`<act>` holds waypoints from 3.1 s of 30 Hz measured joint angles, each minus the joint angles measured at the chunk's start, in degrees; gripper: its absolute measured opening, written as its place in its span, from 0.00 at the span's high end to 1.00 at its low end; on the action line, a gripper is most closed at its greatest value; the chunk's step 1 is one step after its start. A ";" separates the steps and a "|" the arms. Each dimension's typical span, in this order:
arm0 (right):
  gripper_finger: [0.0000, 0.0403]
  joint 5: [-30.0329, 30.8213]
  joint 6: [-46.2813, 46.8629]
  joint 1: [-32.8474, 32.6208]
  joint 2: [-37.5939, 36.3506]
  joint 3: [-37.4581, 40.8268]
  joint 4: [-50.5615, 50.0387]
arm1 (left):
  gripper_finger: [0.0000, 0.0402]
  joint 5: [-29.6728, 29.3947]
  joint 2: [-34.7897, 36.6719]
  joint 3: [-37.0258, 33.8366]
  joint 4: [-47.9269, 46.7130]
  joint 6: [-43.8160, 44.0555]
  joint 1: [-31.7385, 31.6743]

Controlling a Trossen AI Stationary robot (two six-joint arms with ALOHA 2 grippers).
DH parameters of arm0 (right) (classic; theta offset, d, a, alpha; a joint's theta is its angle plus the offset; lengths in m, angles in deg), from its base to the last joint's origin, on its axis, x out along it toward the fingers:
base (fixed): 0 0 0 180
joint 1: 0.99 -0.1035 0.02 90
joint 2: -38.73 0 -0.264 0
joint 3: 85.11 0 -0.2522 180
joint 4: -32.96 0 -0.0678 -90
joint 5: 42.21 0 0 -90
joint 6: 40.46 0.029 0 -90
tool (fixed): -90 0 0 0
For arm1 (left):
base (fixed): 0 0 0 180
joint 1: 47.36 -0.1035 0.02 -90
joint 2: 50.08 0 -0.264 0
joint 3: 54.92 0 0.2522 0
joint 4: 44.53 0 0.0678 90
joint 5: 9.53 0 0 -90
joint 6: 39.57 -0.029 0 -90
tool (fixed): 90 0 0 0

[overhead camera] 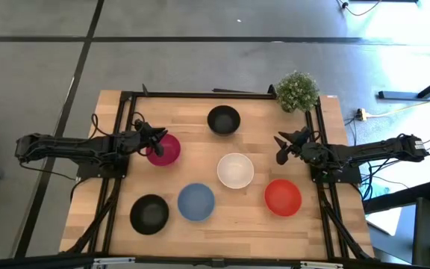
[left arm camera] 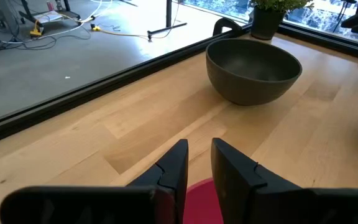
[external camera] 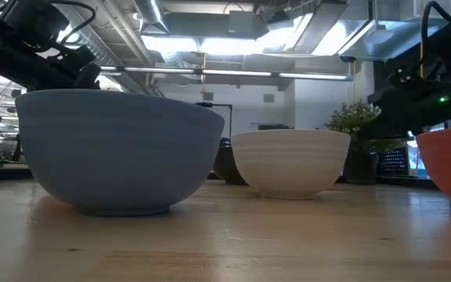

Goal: Nest bowls inside each other
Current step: Stack the orange bowl on top of the white bowl

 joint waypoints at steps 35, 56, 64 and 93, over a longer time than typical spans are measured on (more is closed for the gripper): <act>0.65 -56.05 13.96 0.21 11.56 -39.58 -49.19 | 0.84 -0.01 0.02 0.01 0.00 0.00 0.00; 0.65 -41.25 26.02 -16.54 19.40 -39.50 -54.75 | 0.84 0.00 0.02 0.02 0.00 0.00 0.00; 0.60 -40.96 29.09 -19.21 25.94 -39.48 -54.75 | 0.84 -0.02 0.01 0.02 0.00 0.00 -0.02; 0.39 -34.93 28.88 -21.79 29.98 -39.47 -58.10 | 0.84 -0.02 0.02 0.02 0.00 0.00 0.00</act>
